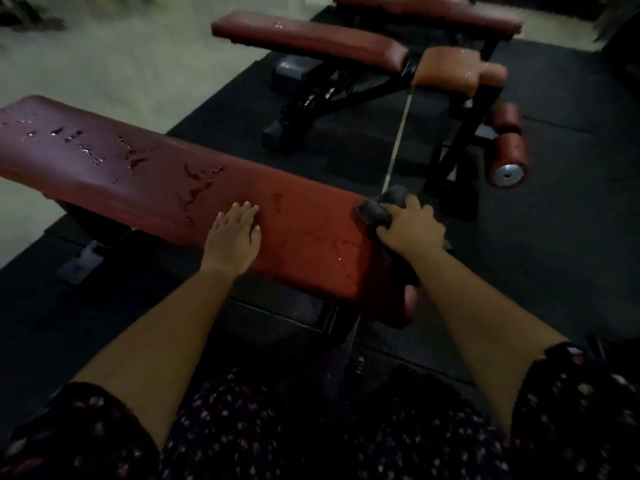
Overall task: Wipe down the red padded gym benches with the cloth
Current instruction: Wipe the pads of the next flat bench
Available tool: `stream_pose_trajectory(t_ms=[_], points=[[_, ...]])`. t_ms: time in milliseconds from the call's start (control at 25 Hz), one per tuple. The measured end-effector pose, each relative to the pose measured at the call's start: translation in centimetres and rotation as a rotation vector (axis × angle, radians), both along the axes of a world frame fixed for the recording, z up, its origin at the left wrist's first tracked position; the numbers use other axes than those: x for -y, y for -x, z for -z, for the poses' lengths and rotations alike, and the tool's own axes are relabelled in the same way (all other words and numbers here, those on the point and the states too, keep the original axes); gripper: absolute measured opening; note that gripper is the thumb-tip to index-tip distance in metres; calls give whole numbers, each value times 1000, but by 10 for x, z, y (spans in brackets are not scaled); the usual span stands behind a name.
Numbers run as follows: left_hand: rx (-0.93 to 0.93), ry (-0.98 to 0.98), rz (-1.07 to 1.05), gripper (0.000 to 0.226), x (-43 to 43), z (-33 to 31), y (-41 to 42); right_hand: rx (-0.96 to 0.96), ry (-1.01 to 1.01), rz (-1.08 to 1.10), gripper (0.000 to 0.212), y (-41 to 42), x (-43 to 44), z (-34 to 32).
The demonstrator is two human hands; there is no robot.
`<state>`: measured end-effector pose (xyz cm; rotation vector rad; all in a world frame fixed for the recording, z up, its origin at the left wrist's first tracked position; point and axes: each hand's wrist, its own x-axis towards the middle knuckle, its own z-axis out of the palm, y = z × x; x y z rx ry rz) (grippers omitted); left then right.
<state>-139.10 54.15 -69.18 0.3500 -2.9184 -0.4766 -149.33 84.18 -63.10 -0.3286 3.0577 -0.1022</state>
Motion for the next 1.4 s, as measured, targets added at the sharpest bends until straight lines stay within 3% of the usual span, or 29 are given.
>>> stream_pose_trajectory(t_ms=[120, 200, 360, 600, 720, 840, 1160, 1400], points=[[39, 30, 10, 48, -5, -19, -5, 48, 24, -14, 53, -41, -13, -3], [-24, 66, -2, 46, -11, -25, -4, 46, 38, -49, 55, -68, -22, -1], [-68, -63, -96, 44, -33, -14, 3, 47, 6, -114, 58, -113, -40, 0], [-222, 8, -134, 38, -38, 8, 5, -16, -65, -211, 59, -141, -37, 15], [-253, 9, -135, 37, -37, 9, 7, -72, -73, -192, 59, -131, -33, 21], [-261, 9, -132, 37, -36, 12, 8, 10, 31, -64, 59, -102, -32, 22], [-304, 18, -153, 41, -36, 15, 8, 64, 156, 147, 56, 24, -35, 14], [-285, 21, -157, 48, -36, 15, 8, -32, -17, -101, 47, 35, 7, 1]])
